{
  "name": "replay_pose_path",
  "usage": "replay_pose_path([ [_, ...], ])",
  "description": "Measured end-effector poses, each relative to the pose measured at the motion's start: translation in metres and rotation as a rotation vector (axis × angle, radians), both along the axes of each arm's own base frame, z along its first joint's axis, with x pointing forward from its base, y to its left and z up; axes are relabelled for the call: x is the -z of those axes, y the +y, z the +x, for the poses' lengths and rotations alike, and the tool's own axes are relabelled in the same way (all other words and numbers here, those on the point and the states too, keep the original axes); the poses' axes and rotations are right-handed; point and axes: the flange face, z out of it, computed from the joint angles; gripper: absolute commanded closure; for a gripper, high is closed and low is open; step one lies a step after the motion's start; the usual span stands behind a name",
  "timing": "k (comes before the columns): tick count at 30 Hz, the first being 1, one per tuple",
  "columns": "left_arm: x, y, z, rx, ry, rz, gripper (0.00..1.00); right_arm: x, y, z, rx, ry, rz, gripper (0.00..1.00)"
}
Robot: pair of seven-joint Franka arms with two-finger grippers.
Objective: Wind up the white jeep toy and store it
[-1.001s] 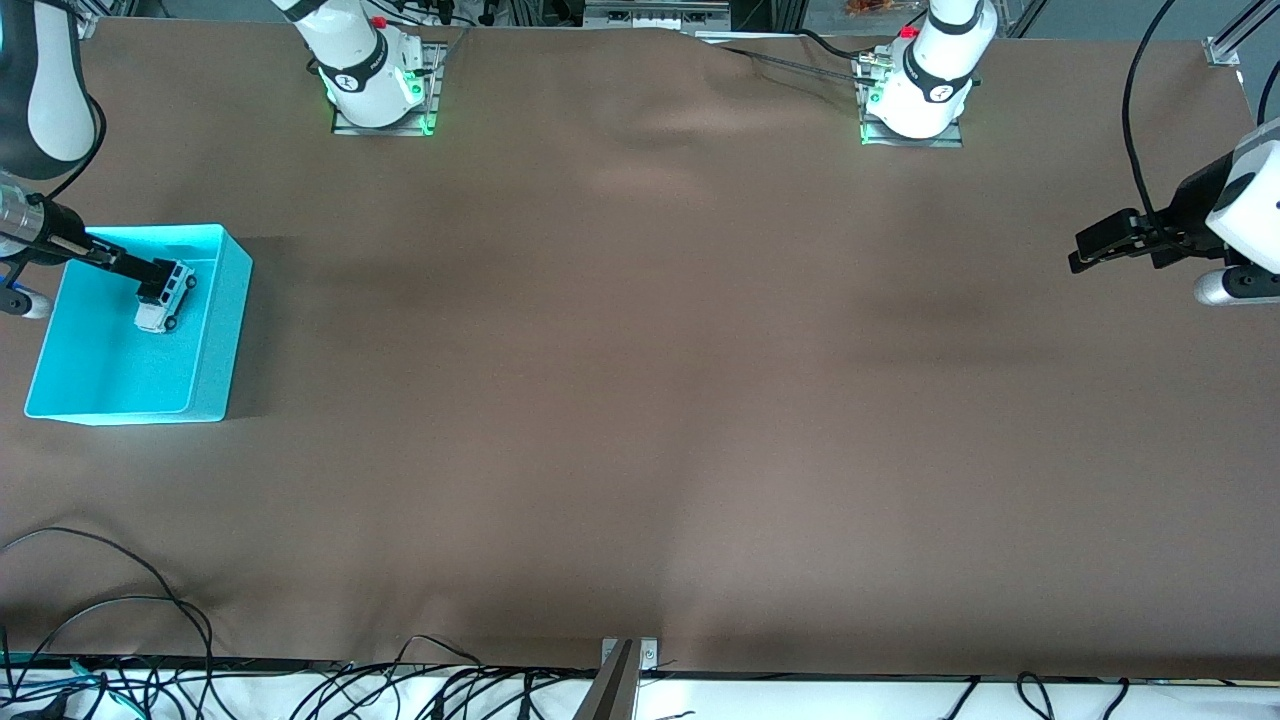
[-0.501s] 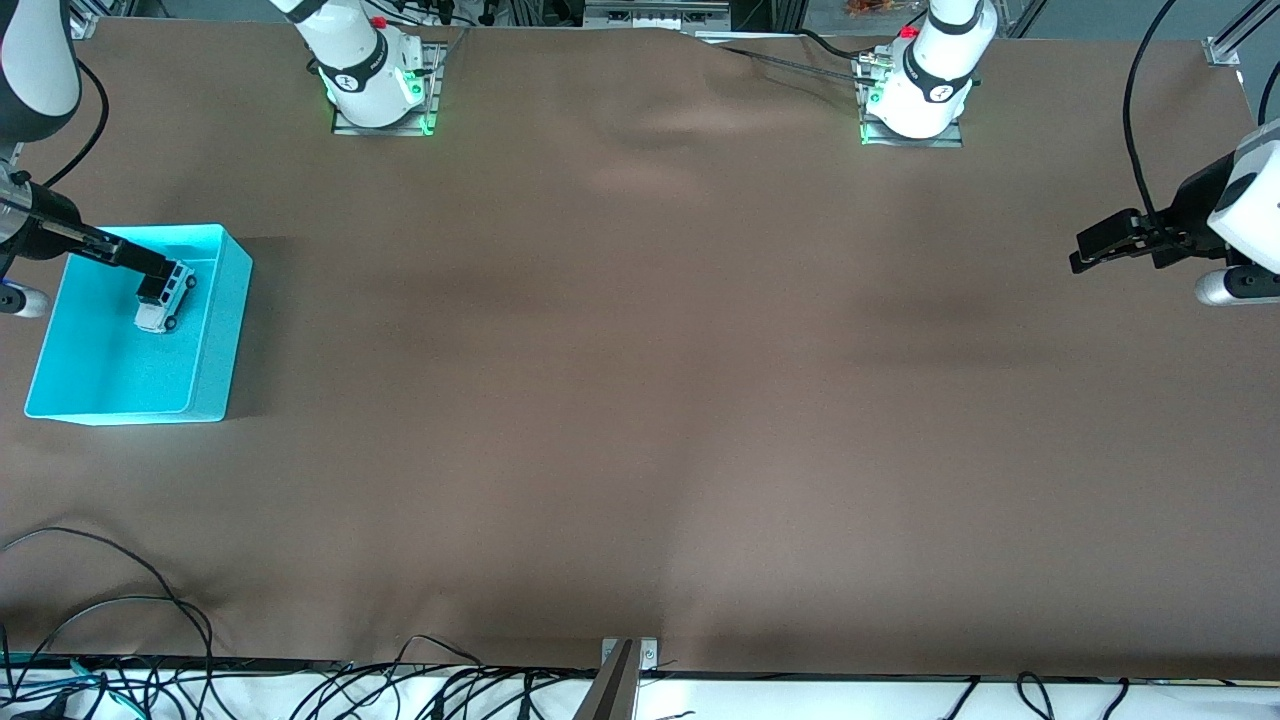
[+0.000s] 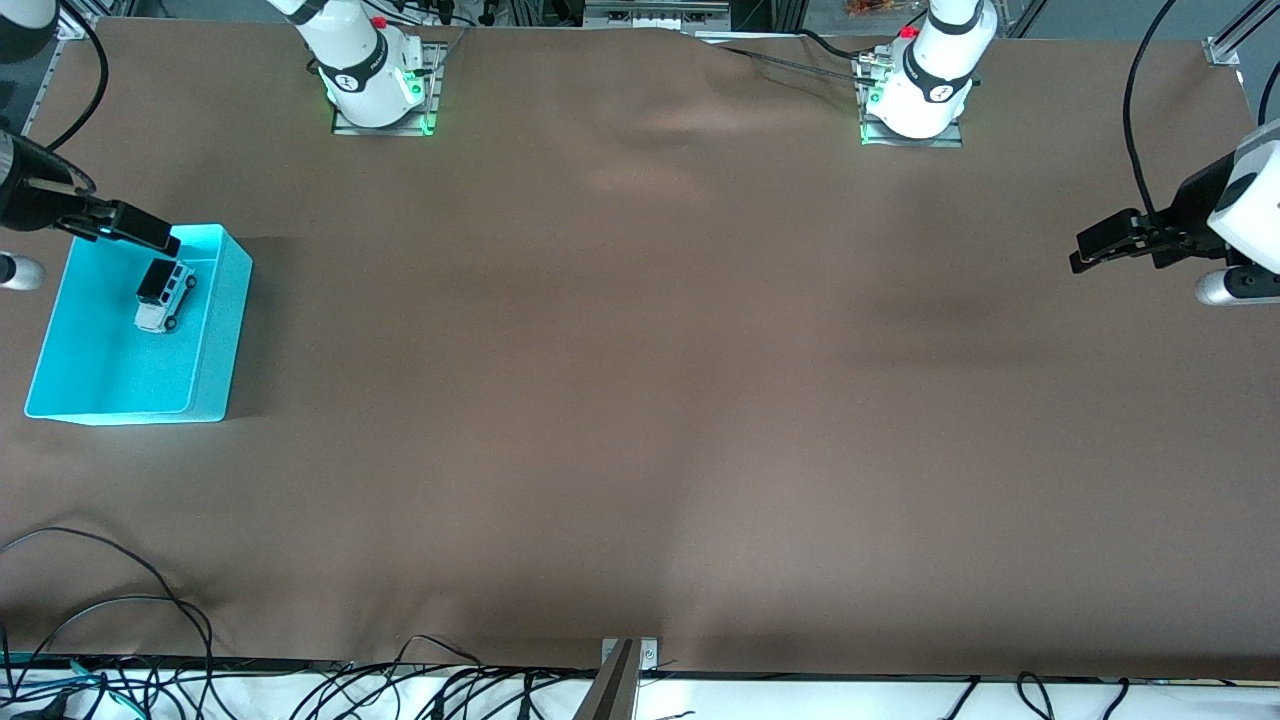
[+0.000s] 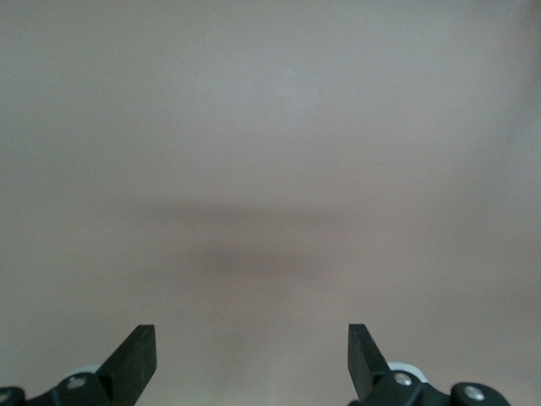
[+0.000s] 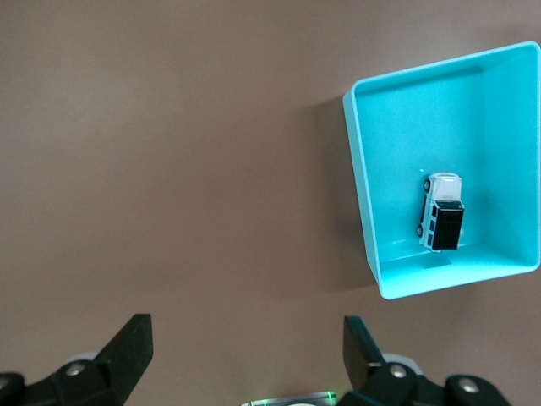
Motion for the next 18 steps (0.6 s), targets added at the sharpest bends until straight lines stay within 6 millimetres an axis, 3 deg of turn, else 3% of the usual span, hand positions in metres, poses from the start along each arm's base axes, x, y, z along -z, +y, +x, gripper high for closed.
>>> replay_pose_path([
  [10, 0.0, 0.0, 0.0, 0.0, 0.0, 0.0, 0.0, -0.009, 0.023, 0.0, -0.107, -0.013, 0.01, 0.0],
  [18, 0.0, 0.0, 0.0, 0.0, 0.0, 0.0, 0.0, -0.011, 0.027, 0.001, -0.151, -0.017, 0.014, 0.0],
])
